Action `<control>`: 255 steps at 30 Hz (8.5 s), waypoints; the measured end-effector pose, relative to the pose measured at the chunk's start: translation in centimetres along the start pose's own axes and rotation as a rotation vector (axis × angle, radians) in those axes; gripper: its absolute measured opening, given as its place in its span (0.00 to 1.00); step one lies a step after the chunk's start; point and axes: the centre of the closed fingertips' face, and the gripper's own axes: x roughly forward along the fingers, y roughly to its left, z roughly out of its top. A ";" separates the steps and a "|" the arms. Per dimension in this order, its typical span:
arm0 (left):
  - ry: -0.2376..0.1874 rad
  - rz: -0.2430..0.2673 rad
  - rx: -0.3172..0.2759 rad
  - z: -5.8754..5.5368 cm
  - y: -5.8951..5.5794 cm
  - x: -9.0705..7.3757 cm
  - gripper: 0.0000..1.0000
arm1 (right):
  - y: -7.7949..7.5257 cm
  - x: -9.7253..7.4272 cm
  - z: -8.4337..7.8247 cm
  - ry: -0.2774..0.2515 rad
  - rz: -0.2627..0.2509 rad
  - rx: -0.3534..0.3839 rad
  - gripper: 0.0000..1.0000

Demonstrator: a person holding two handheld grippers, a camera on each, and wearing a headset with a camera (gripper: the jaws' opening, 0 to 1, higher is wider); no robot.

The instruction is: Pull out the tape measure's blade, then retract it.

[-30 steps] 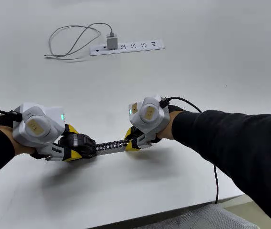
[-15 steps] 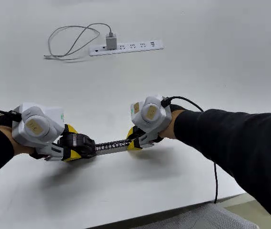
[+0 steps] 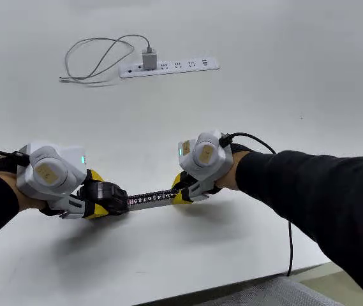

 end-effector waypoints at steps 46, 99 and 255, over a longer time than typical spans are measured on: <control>0.002 -0.002 0.007 0.0 0.0 0.1 0.30 | -0.1 -1.2 -1.8 0.003 -0.011 0.013 0.09; -0.001 0.000 0.018 0.1 0.0 0.2 0.30 | -0.2 -2.6 -4.3 0.010 -0.021 0.037 0.09; -0.016 0.001 -0.002 0.2 0.1 0.2 0.30 | -1.1 -7.6 -10.0 0.053 -0.029 0.095 0.09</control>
